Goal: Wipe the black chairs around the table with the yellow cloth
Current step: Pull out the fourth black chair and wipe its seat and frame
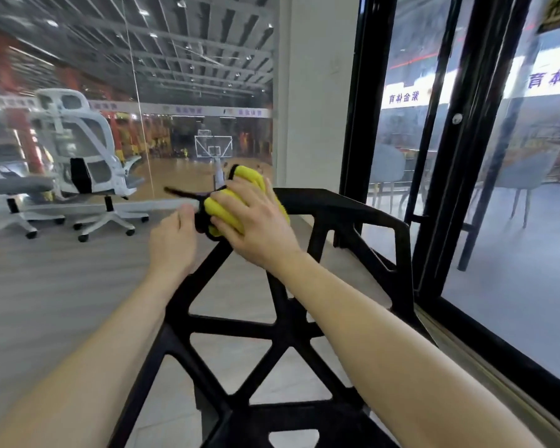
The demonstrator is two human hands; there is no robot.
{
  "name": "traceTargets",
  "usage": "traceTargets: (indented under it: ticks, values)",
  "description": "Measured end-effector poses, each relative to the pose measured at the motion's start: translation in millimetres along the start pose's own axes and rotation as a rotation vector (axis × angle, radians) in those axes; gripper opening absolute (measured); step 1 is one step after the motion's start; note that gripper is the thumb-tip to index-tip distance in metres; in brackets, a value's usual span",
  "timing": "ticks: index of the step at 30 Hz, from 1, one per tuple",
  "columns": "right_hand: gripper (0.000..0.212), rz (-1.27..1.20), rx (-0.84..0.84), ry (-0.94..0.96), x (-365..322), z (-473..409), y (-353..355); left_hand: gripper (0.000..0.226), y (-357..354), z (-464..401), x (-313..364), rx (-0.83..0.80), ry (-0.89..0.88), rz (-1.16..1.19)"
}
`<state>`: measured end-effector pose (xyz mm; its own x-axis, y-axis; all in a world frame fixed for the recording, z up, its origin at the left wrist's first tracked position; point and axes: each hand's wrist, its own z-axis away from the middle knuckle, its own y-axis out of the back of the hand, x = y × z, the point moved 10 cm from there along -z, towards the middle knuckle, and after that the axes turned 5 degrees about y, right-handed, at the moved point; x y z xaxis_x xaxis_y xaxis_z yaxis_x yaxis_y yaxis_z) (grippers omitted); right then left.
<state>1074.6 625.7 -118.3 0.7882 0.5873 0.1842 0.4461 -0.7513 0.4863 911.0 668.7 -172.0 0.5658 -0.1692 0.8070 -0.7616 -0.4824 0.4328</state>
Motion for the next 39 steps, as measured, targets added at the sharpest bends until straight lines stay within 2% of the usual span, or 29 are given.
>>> traceTargets:
  ticks: [2,4,7,9,13,16,19,21,24,25,27,29,32,35,37,39]
  values:
    - [0.042,0.073,-0.048,0.039,-0.8,4.5,-3.2,0.062,4.8,-2.0,1.5,0.015,-0.037,0.033]
    - [0.045,0.192,-0.05,-0.006,48.0,31.5,23.6,0.06,3.4,-3.7,-0.6,-0.009,-0.022,0.076]
    - [0.042,0.13,0.028,-0.235,116.2,74.5,72.7,0.053,-0.7,0.3,8.9,-0.008,-0.076,0.052]
    - [0.04,0.107,0.023,-0.289,97.5,55.8,54.1,0.052,-2.6,2.6,14.6,0.007,-0.117,0.008]
    - [0.045,0.048,-0.019,-0.029,12.9,-1.0,-5.4,0.054,6.3,-6.6,1.8,0.026,-0.137,-0.023]
    - [0.044,0.031,-0.01,0.002,22.3,63.6,-6.5,0.054,8.1,-6.5,-0.9,0.037,-0.148,0.006]
    - [0.05,0.008,-0.128,0.003,0.8,153.2,-17.2,0.053,9.4,-0.8,2.3,0.046,-0.155,0.01]
    - [0.047,0.018,-0.129,0.038,-1.8,139.4,-14.4,0.054,9.2,0.5,4.4,0.055,-0.167,-0.008]
    - [0.035,0.053,0.149,-0.055,18.1,45.5,35.5,0.059,12.6,2.5,6.2,0.061,-0.168,-0.021]
    - [0.034,0.091,0.187,-0.088,22.0,24.1,44.1,0.061,13.4,1.3,5.5,0.059,-0.163,-0.014]
    - [0.039,0.113,0.09,-0.093,16.7,31.4,25.4,0.063,11.4,-1.2,3.6,0.045,-0.149,-0.004]
    - [0.044,0.103,-0.063,-0.052,-1.3,104.6,-13.0,0.064,8.2,-3.0,1.6,0.027,-0.14,0.018]
    - [0.051,0.136,-0.184,0.042,-36.0,202.7,-23.3,0.06,7.4,-3.4,-2.0,0.021,-0.131,0.035]
    - [0.054,0.104,-0.128,0.003,-29.7,146.9,-4.2,0.053,6.5,-0.7,1.7,0.015,-0.138,0.024]
    - [0.044,0.149,-0.005,-0.116,-9.1,94.0,12.7,0.046,7.4,-0.8,3.3,0.005,-0.151,0.035]
    - [0.032,0.187,0.003,-0.2,2.0,97.3,12.4,0.045,6.8,-1.8,0.1,-0.005,-0.139,0.048]
